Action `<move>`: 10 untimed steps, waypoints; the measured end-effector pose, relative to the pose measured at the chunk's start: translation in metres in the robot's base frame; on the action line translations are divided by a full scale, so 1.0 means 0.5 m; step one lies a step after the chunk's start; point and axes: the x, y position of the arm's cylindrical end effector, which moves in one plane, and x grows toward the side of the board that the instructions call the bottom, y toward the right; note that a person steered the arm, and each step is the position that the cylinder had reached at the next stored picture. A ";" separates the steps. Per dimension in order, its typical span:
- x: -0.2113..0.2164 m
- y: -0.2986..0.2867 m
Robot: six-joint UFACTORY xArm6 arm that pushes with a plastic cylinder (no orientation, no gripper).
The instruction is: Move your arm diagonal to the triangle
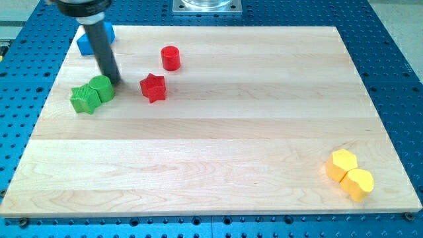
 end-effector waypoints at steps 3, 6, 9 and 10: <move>0.010 -0.001; -0.052 0.055; -0.052 0.061; -0.052 0.060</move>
